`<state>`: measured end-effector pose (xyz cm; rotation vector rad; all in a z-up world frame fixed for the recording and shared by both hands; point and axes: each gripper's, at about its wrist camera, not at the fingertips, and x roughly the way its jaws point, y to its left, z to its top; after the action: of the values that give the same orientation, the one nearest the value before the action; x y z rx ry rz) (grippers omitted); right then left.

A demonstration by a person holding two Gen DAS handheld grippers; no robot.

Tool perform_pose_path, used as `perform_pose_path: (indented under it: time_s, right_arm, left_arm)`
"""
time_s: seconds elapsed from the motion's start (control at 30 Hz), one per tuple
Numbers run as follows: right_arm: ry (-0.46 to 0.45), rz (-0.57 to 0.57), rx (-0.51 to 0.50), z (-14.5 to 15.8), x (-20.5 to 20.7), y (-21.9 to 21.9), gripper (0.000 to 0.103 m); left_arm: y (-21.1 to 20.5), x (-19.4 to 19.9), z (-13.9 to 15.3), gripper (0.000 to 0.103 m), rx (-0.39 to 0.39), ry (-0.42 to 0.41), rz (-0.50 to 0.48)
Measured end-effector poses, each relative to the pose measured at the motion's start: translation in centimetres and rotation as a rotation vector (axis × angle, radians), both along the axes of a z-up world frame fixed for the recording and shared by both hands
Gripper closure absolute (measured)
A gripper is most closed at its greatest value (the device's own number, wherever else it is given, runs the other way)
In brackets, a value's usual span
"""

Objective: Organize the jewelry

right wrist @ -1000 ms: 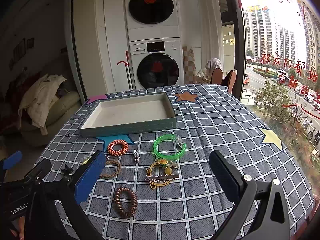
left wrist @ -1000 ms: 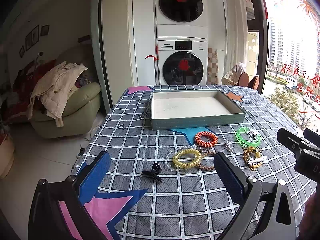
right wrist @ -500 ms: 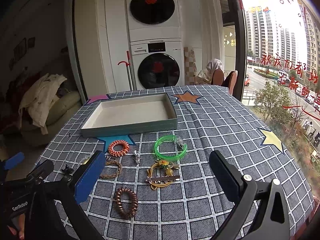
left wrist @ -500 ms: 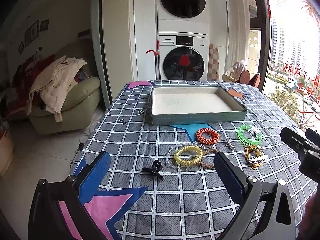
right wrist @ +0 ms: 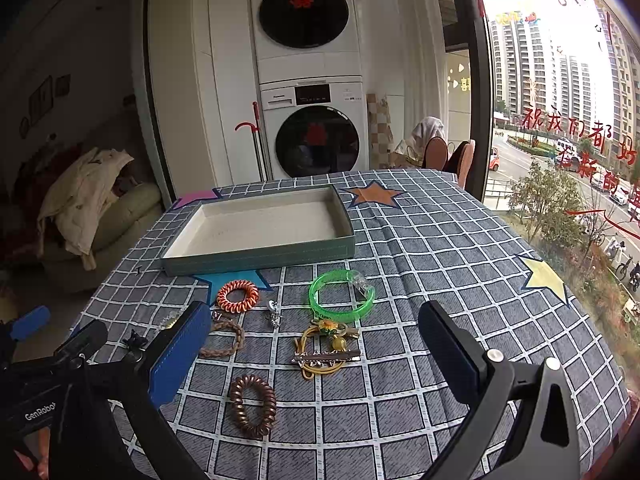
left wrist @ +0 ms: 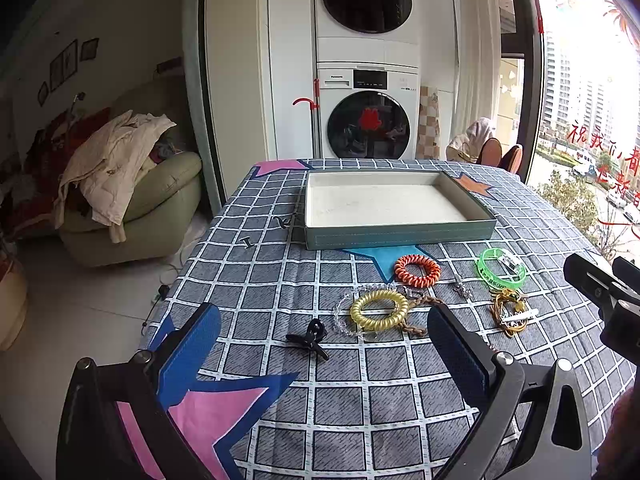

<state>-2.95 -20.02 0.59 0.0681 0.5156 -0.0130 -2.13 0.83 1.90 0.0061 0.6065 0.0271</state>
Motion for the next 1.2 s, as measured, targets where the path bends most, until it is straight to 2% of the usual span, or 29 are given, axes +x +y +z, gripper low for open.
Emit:
perform_pose_path:
  time_s: [1.2]
  right_arm:
    - [0.007,-0.001,0.003,-0.37,0.02,-0.13,0.000]
  left_arm:
    - [-0.13,0.16,-0.49,0.000,0.007,0.016,-0.003]
